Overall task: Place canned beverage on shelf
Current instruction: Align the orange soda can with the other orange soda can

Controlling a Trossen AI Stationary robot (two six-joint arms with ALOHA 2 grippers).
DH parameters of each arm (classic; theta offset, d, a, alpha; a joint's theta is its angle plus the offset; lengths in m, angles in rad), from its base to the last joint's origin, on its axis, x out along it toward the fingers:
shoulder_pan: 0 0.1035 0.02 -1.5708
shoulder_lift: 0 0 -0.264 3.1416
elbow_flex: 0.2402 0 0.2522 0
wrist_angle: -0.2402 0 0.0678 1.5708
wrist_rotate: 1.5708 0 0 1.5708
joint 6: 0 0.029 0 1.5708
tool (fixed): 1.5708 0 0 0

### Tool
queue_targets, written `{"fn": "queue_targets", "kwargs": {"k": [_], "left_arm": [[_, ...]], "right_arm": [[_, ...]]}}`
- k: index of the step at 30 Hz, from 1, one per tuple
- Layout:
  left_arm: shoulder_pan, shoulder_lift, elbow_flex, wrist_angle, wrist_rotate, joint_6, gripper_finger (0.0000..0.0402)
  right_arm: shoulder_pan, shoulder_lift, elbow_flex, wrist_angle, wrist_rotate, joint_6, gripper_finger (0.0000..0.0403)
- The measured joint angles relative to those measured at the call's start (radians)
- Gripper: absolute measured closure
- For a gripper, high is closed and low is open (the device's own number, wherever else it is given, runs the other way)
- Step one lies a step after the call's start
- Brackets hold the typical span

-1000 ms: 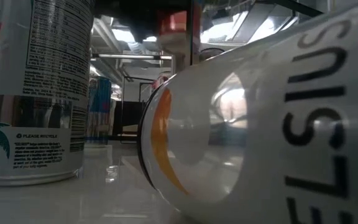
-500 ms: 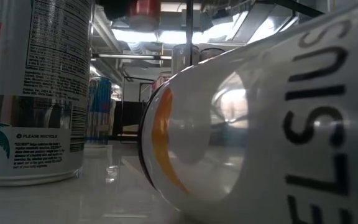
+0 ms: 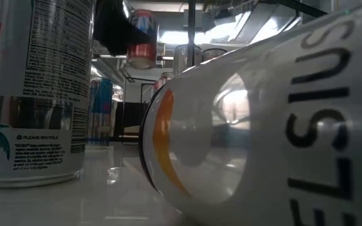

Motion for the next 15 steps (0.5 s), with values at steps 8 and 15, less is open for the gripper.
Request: {"fn": "queue_targets", "kwargs": {"k": [8, 15], "left_arm": [[0.126, -0.044, -0.110, 0.039, 0.092, 0.001, 0.0117], [0.202, -0.046, -0.242, 0.259, 0.160, -0.023, 0.0117]], "right_arm": [[0.000, 0.000, 0.000, 0.000, 0.001, 0.000, 0.0010], [0.000, 0.000, 0.000, -0.001, 0.001, -0.001, 0.0010]]}}
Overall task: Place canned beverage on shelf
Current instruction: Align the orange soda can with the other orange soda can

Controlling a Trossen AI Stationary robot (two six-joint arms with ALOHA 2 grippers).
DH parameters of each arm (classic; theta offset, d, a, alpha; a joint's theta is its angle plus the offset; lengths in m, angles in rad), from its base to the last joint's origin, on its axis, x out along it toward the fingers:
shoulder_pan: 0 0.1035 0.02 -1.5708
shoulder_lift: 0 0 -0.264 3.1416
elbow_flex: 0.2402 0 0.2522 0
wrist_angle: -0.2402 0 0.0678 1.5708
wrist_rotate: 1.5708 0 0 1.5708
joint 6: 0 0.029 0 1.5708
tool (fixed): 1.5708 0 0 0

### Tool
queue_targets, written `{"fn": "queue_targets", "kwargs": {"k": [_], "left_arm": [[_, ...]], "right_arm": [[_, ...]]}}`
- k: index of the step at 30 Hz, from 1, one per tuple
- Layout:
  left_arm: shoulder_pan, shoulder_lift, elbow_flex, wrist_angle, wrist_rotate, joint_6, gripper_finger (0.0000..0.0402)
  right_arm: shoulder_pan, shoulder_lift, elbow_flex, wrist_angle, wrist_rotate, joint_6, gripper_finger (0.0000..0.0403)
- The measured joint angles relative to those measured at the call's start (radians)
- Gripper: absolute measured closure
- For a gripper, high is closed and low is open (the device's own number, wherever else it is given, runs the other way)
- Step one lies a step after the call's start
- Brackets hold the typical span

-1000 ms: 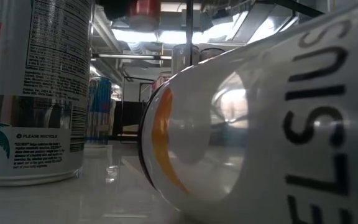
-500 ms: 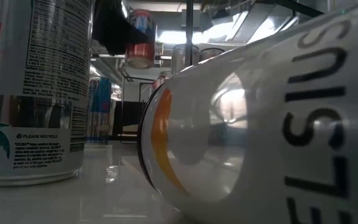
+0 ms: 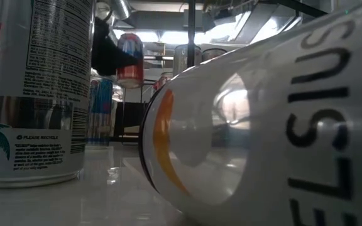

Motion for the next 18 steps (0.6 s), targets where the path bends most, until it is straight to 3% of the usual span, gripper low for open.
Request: {"fn": "queue_targets", "kwargs": {"k": [5, 18], "left_arm": [[0.017, 0.000, -0.050, 0.020, 0.046, -0.021, 0.0117], [0.017, 0.000, -0.177, 0.135, 0.044, -0.075, 0.0117]], "right_arm": [[0.000, 0.000, 0.000, 0.000, 0.000, 0.000, 0.0010], [0.000, 0.000, 0.000, -0.001, 0.000, 0.000, 0.0010]]}}
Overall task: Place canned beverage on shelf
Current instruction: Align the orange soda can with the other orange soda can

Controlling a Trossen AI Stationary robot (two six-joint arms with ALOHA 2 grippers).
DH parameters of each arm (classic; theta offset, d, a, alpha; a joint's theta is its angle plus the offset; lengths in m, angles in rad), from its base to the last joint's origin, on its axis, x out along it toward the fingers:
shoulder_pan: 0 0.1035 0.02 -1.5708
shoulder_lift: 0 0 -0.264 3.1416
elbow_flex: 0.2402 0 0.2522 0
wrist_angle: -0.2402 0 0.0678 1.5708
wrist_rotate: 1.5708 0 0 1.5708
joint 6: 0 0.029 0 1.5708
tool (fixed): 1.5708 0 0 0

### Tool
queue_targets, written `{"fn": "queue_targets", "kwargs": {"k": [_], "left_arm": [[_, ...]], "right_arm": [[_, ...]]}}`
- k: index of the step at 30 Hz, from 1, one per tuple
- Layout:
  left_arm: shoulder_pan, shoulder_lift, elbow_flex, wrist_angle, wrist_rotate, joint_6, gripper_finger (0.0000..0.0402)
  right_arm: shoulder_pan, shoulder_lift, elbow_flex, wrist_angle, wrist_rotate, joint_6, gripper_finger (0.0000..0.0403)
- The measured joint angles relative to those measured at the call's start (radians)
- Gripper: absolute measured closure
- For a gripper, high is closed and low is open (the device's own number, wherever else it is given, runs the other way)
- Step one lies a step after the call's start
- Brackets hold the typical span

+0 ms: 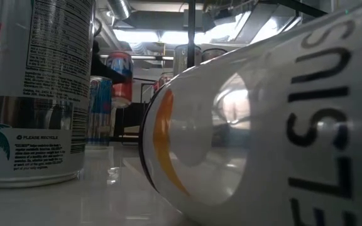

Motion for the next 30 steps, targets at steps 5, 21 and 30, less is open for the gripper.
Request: {"fn": "queue_targets", "kwargs": {"k": [5, 21, 30], "left_arm": [[-0.002, 0.000, -0.021, 0.037, 0.000, -0.039, 0.0117], [-0.095, 0.001, -0.023, 0.106, -0.032, -0.135, 0.0117], [-0.162, 0.001, -0.023, 0.110, -0.048, -0.166, 0.0117]], "right_arm": [[0.000, 0.000, 0.000, 0.000, 0.000, 0.000, 0.0010], [0.000, 0.000, 0.000, 0.001, 0.000, 0.000, 0.0010], [0.000, 0.000, 0.000, 0.001, 0.000, 0.000, 0.0010]]}}
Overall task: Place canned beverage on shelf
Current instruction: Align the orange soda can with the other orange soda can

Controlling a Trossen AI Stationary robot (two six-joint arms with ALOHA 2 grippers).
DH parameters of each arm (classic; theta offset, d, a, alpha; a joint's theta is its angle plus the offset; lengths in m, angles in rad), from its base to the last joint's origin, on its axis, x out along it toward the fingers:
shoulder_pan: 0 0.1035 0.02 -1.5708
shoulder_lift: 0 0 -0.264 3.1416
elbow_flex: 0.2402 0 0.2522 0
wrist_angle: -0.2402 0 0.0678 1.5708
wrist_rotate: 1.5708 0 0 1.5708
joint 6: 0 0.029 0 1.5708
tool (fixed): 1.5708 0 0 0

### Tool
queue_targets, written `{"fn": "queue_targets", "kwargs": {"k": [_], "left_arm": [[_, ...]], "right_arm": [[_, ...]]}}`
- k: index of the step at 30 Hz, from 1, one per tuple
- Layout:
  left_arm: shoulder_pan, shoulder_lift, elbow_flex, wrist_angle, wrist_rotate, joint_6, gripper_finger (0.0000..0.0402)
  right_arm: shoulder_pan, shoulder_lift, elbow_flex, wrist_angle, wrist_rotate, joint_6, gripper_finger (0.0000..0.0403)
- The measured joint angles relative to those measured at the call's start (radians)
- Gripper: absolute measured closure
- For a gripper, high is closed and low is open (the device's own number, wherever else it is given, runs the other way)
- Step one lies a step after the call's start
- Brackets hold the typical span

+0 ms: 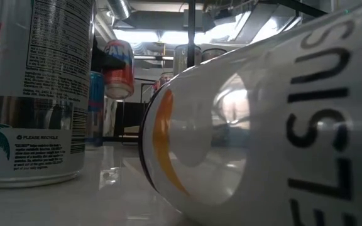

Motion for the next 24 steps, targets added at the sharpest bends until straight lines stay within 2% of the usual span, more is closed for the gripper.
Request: {"fn": "queue_targets", "kwargs": {"k": [13, 19, 24], "left_arm": [[-0.002, 0.000, 0.000, 0.092, -0.157, 0.077, 0.0117], [0.055, 0.000, 0.001, 0.108, -0.153, 0.129, 0.0117], [0.113, 0.007, 0.005, 0.118, -0.075, 0.141, 0.0117]], "right_arm": [[0.000, 0.000, 0.000, 0.000, 0.000, 0.000, 0.0010], [0.000, 0.000, 0.000, 0.000, 0.000, -0.001, 0.0010], [0.000, 0.000, 0.000, 0.000, 0.000, -0.002, 0.0010]]}}
